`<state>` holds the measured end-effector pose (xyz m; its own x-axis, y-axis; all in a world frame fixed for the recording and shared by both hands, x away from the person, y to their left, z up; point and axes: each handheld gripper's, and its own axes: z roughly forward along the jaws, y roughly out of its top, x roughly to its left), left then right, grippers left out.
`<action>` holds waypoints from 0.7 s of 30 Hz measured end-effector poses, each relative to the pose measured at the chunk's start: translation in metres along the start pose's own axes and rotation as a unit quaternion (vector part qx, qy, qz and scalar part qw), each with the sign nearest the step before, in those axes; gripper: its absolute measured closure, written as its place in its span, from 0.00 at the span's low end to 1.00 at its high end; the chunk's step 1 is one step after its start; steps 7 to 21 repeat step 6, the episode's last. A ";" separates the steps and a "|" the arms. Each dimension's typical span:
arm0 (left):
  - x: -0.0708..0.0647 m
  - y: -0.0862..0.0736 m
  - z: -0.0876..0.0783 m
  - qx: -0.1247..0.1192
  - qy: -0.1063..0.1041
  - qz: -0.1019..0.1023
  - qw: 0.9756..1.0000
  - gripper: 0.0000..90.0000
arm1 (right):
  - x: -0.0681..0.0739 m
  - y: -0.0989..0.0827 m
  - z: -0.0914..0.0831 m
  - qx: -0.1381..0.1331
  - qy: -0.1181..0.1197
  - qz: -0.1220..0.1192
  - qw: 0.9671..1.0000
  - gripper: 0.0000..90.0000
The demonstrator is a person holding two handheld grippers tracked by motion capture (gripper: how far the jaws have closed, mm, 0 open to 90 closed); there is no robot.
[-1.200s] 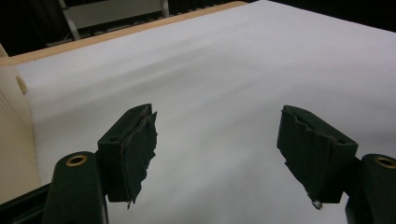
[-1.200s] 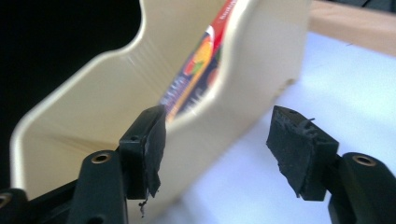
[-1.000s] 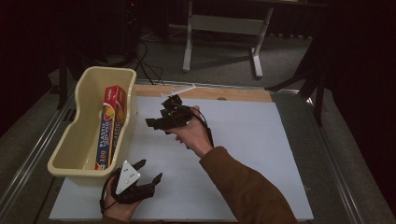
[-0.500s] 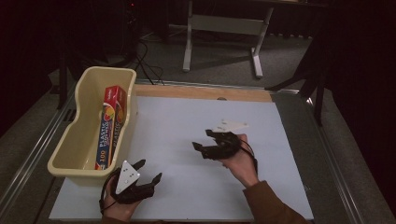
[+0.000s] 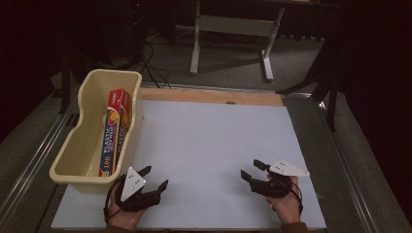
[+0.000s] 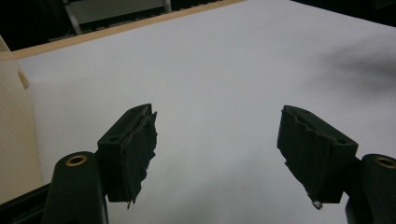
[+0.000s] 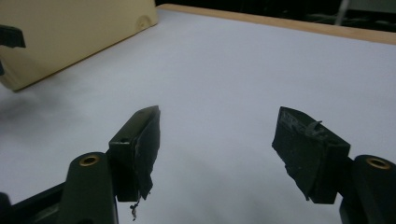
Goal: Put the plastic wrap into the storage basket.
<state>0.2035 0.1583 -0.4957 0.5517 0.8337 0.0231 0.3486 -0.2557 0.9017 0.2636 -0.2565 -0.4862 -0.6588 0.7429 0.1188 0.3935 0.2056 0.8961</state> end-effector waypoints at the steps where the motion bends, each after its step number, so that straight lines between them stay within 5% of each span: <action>1: 0.000 0.000 0.000 0.000 0.000 0.001 1.000 0.31 | -0.002 -0.003 -0.003 -0.006 -0.003 0.003 1.000 0.35; 21: -0.001 0.001 0.000 0.001 -0.001 0.003 1.000 0.31 | -0.003 -0.006 -0.008 -0.014 -0.017 -0.007 1.000 0.35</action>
